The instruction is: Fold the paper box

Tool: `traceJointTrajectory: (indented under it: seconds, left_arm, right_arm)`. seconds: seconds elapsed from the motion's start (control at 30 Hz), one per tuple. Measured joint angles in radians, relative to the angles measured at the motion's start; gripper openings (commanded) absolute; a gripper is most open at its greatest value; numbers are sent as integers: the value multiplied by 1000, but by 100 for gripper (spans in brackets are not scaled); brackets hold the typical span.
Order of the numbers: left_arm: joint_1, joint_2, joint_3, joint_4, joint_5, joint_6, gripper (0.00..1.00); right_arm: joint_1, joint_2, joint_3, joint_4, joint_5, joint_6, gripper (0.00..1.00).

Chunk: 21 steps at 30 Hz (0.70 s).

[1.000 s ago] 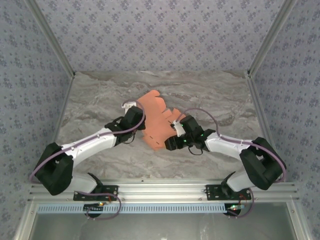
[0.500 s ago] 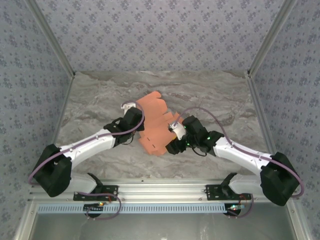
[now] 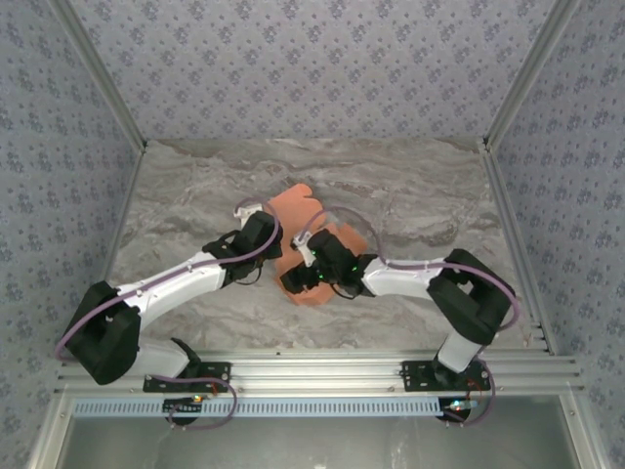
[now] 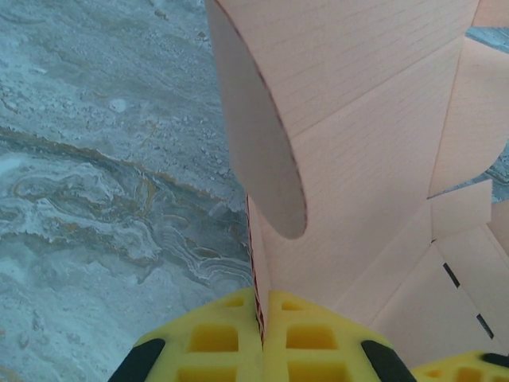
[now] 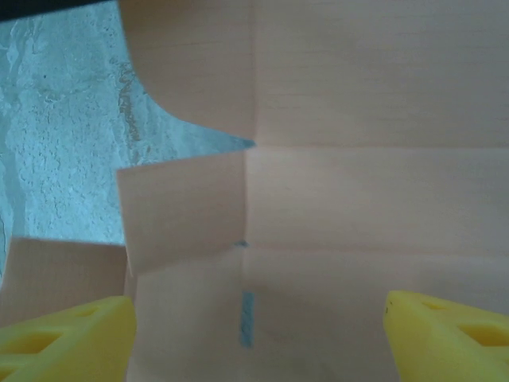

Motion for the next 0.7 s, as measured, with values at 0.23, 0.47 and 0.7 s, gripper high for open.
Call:
traceJointTrajectory:
  seconds: [0.23, 0.47, 0.7]
  left_arm:
    - [47, 0, 0, -9, 58, -46, 0]
    - [68, 0, 0, -8, 100, -75, 0]
    - [71, 0, -22, -2, 101, -88, 0]
  right_arm:
    - [19, 47, 42, 64, 35, 38, 84]
    - [14, 87, 73, 68, 73, 66, 64]
    - [-23, 74, 43, 60, 68, 109, 61]
